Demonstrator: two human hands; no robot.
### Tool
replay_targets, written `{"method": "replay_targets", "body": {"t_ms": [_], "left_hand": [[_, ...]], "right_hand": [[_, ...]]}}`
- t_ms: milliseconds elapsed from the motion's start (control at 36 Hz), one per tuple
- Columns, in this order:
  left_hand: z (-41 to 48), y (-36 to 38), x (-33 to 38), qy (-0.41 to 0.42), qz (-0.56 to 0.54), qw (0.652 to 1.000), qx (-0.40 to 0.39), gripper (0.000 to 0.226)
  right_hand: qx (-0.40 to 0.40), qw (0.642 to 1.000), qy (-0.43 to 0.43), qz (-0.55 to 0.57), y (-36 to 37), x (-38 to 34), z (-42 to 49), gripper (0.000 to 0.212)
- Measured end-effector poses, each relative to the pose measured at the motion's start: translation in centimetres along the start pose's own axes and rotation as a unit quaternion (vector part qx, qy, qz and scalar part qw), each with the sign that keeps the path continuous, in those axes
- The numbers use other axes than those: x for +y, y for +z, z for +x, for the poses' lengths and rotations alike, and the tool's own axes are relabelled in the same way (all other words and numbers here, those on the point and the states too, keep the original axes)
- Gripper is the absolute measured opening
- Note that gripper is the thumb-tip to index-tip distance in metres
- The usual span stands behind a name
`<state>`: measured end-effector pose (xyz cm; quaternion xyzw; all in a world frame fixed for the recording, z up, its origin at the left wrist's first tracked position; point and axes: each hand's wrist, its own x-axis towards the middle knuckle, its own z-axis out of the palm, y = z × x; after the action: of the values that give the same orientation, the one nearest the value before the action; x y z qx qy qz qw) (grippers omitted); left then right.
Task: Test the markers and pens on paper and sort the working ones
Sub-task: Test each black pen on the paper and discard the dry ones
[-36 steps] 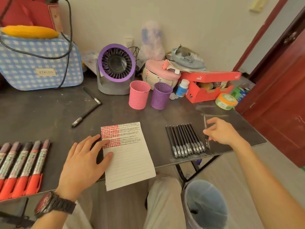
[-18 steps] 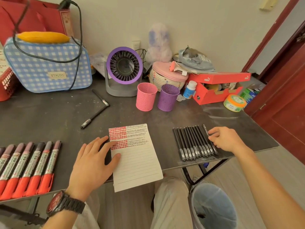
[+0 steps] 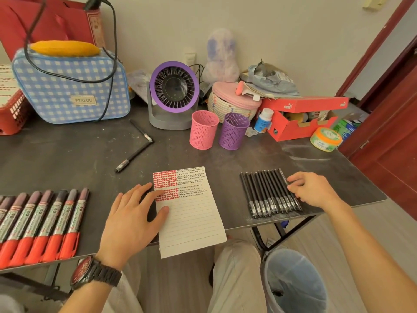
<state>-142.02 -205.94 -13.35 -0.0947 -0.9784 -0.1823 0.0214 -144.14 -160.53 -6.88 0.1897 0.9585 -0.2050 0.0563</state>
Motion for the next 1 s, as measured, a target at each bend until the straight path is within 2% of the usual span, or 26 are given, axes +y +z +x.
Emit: {"method": "replay_targets", "body": {"t_ms": [83, 139, 250, 361, 444, 583, 722, 833, 1000], "left_hand": [[0.1, 0.1, -0.2, 0.0, -0.001, 1.0, 0.003, 0.062], [0.1, 0.1, -0.2, -0.001, 0.002, 1.0, 0.004, 0.062], [-0.1, 0.0, -0.3, -0.005, 0.004, 1.0, 0.003, 0.061], [-0.2, 0.0, -0.3, -0.007, -0.004, 1.0, 0.001, 0.06], [-0.1, 0.1, -0.2, -0.007, -0.009, 1.0, 0.003, 0.059], [-0.1, 0.2, 0.0, -0.004, -0.006, 1.0, 0.013, 0.058], [0.0, 0.3, 0.0, -0.002, -0.009, 1.0, 0.019, 0.058], [0.0, 0.4, -0.1, -0.003, -0.01, 1.0, 0.022, 0.057], [1.5, -0.6, -0.5, -0.015, -0.057, 0.998, 0.037, 0.05]], "right_hand": [[0.012, 1.0, -0.003, -0.016, -0.1, -0.4, 0.0, 0.022], [0.046, 0.999, -0.014, -0.015, 0.2, -0.9, -0.3, 0.022], [0.129, 0.988, -0.071, 0.046, 1.7, -3.2, -1.8, 0.017], [0.161, 0.967, -0.153, 0.127, 4.5, -7.1, -4.3, 0.016], [0.149, 0.951, -0.216, 0.164, 7.2, -9.7, -5.9, 0.02], [0.098, 0.942, -0.278, 0.158, 11.7, -12.9, -6.7, 0.024], [0.06, 0.947, -0.279, 0.15, 14.9, -14.2, -6.9, 0.033], [0.088, 0.951, -0.289, 0.072, 16.1, -14.3, -7.1, 0.033], [0.083, 0.952, -0.284, 0.079, 15.7, -14.3, -7.3, 0.034]]}}
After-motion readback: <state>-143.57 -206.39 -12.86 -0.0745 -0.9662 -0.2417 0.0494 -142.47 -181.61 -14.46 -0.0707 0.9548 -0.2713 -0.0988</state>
